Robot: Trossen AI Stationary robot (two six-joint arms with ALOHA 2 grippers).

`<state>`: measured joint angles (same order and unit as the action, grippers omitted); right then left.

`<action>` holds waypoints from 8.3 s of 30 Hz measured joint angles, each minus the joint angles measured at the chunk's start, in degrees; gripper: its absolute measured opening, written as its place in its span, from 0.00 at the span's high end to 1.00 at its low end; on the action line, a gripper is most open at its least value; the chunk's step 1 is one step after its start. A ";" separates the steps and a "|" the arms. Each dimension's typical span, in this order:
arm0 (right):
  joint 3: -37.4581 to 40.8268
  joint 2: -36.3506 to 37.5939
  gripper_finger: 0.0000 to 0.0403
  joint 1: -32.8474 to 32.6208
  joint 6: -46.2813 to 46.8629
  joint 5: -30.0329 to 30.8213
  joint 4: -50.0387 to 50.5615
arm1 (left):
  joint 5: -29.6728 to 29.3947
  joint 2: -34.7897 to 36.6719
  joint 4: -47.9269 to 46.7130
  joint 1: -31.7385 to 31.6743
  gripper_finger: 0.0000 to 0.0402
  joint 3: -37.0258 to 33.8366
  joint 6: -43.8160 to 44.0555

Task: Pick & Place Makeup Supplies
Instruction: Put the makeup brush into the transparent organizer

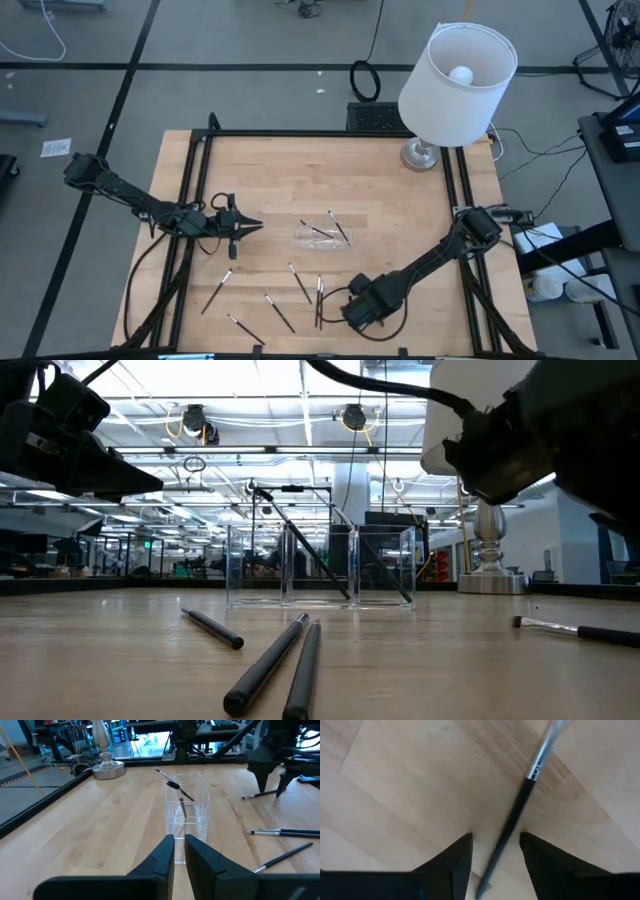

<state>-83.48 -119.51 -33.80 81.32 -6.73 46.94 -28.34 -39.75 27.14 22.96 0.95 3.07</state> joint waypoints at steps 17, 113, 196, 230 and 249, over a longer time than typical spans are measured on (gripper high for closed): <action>6.82 0.01 0.98 0.28 -35.74 0.67 -0.24 | -0.06 0.01 0.03 0.00 0.87 -0.01 -0.04; 9.85 10.50 0.97 -2.80 -23.32 10.68 -9.77 | -0.04 0.02 0.04 0.00 0.87 -0.01 0.19; 9.34 -0.69 0.99 2.83 -30.69 2.44 -6.88 | -0.07 0.02 -0.39 -0.01 0.87 -0.02 1.74; 10.14 10.93 1.00 3.52 -26.90 13.24 -7.25 | -0.07 0.00 -0.04 0.00 0.87 -0.01 1.20; 9.90 19.74 1.00 4.11 -29.71 21.28 -8.95 | -0.07 0.01 -0.04 -0.02 0.87 -0.01 1.22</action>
<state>-73.58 -99.77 -29.69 51.61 14.56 37.99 -28.40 -39.74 27.09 22.95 0.94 4.29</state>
